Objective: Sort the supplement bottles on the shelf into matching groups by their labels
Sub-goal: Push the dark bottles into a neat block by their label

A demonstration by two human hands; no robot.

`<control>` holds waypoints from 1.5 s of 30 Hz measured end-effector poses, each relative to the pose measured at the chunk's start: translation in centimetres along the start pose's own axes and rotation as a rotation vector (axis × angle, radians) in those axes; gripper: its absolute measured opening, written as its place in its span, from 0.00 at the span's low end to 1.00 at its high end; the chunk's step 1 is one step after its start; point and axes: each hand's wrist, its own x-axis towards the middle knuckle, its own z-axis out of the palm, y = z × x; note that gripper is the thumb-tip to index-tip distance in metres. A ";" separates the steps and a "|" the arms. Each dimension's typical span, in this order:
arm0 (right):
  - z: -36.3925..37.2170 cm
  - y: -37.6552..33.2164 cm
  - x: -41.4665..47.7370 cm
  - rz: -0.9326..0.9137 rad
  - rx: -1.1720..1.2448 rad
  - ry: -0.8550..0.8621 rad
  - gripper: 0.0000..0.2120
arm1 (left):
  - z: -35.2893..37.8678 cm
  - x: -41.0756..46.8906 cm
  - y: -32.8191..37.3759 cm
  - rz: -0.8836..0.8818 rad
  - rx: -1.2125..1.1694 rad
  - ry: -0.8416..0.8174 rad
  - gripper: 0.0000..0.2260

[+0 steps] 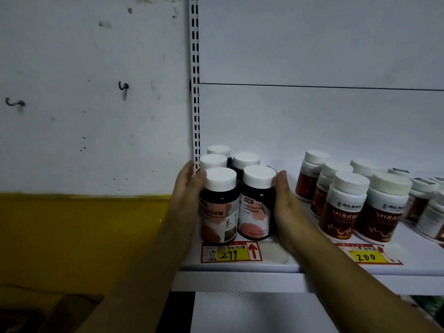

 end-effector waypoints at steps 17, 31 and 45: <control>-0.5 0.4 -0.3 -0.123 0.033 0.024 0.32 | 0.3 -1.3 -1.3 0.204 0.267 -0.005 0.31; 0.4 0.6 0.7 0.090 0.149 0.008 0.33 | 0.2 1.5 -0.6 -0.245 -0.151 -0.038 0.21; 0.5 0.1 -0.3 -0.020 -0.030 0.008 0.35 | -1.2 2.8 -1.2 -0.275 -0.137 -0.131 0.22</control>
